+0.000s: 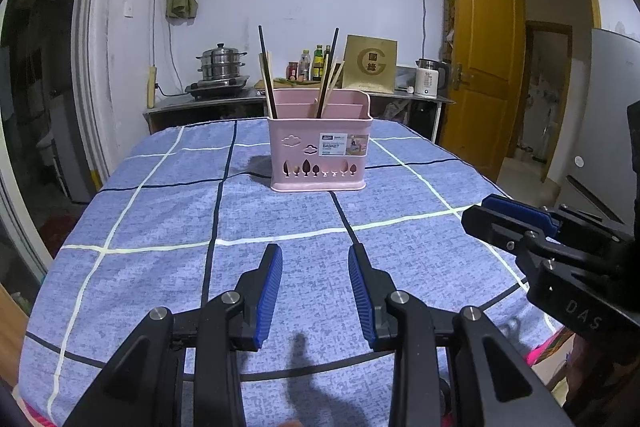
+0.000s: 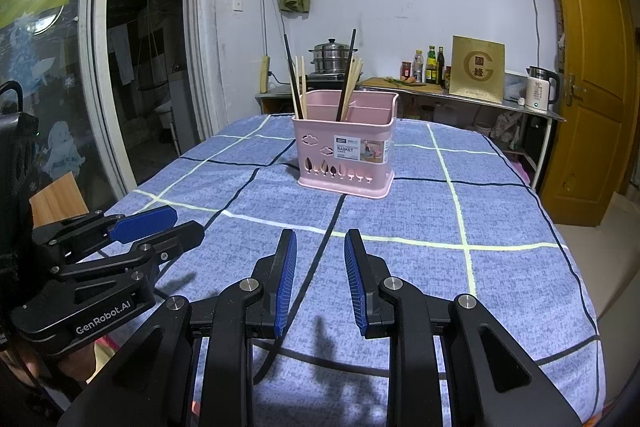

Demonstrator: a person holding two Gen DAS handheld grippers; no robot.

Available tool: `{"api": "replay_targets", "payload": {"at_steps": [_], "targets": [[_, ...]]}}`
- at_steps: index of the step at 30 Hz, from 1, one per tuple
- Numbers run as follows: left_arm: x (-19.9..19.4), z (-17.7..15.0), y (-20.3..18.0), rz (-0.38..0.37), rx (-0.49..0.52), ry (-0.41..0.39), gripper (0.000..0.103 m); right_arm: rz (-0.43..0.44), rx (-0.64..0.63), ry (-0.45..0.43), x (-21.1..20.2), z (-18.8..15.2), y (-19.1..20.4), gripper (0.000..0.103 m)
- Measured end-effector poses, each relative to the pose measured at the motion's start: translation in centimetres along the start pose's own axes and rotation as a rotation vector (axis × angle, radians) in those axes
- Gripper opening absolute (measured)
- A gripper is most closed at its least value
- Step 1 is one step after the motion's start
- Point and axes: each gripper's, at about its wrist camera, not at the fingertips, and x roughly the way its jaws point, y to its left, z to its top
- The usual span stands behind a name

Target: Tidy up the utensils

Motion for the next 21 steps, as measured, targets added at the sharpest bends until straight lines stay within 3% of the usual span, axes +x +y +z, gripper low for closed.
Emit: {"api": "replay_targets", "payload": {"at_steps": [21], "targets": [[0.09,-0.46,-0.71,0.015,0.003,0.024,0.034,-0.005,0.003,-0.009,-0.56,-0.33,0.04,0.026]]}}
